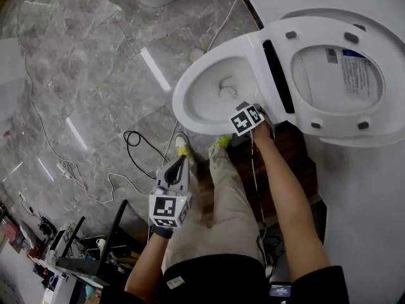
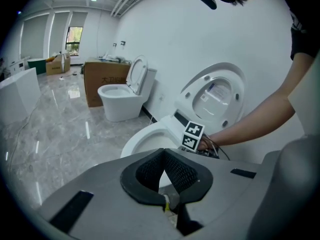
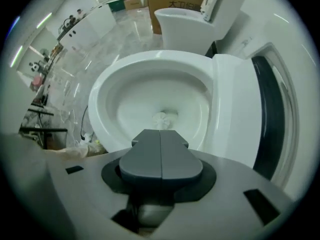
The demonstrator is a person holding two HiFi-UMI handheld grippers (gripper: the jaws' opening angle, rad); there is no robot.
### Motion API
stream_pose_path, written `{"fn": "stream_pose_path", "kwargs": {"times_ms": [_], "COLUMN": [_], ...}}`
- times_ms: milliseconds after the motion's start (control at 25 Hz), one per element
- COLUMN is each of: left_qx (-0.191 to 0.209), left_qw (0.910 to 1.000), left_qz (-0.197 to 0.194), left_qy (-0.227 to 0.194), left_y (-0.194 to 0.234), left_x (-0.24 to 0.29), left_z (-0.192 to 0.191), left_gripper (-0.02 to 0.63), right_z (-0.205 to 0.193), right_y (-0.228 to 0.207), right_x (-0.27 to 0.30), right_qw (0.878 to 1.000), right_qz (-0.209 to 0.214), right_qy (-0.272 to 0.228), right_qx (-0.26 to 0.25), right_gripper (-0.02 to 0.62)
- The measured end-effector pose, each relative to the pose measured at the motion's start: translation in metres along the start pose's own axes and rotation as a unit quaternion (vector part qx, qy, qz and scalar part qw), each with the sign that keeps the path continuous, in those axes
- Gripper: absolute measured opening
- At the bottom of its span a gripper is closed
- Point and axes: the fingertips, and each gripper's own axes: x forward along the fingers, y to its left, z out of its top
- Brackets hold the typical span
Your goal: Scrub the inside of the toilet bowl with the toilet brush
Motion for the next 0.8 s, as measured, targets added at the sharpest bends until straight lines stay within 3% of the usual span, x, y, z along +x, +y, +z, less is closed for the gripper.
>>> {"fn": "stream_pose_path", "kwargs": {"times_ms": [200,440,600,680,720,800], "left_qx": [0.035,0.085,0.101,0.119,0.138,0.196], "left_qw": [0.9987,0.9956,0.9933,0.9903,0.9869,0.9733], "left_qz": [-0.036,-0.036,-0.043,-0.052,-0.064,-0.1], "left_qy": [-0.005,-0.014,-0.035,-0.048,-0.054,-0.064], "left_y": [-0.021,-0.024,-0.026,-0.039,-0.049,-0.074], "left_x": [-0.057,-0.12,-0.151,-0.159,-0.162,-0.169], "left_z": [0.037,0.063,0.083,0.094,0.1,0.118], "left_gripper": [0.018,0.018,0.018,0.018,0.018,0.018], "right_z": [-0.028,-0.048,-0.074,-0.088,-0.097,-0.114], "right_y": [0.037,0.055,0.066,0.067,0.069,0.078], "right_x": [-0.049,-0.114,-0.193,-0.24,-0.263,-0.31], "right_qw": [0.99,0.987,0.953,0.938,0.929,0.898], "right_qz": [0.058,0.045,0.086,0.098,0.105,0.134], "right_qy": [-0.008,-0.022,-0.082,-0.122,-0.141,-0.181], "right_qx": [0.129,0.153,0.28,0.309,0.325,0.377], "right_gripper": [0.159,0.16,0.16,0.16,0.16,0.16]}}
